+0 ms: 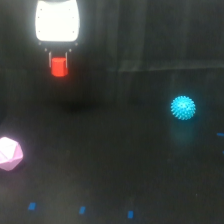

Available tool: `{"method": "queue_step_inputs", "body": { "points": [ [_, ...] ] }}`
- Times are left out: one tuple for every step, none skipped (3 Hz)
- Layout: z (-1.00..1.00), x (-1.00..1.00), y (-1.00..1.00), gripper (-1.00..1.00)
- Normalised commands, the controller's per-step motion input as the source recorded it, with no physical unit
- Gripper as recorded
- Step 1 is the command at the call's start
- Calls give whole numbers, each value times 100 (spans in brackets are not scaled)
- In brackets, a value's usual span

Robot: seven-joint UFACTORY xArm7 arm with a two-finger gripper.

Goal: Pick up the red object from the table

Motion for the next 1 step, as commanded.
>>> {"method": "queue_step_inputs", "body": {
  "points": [
    [46, -8, -59, -100]
  ]
}}
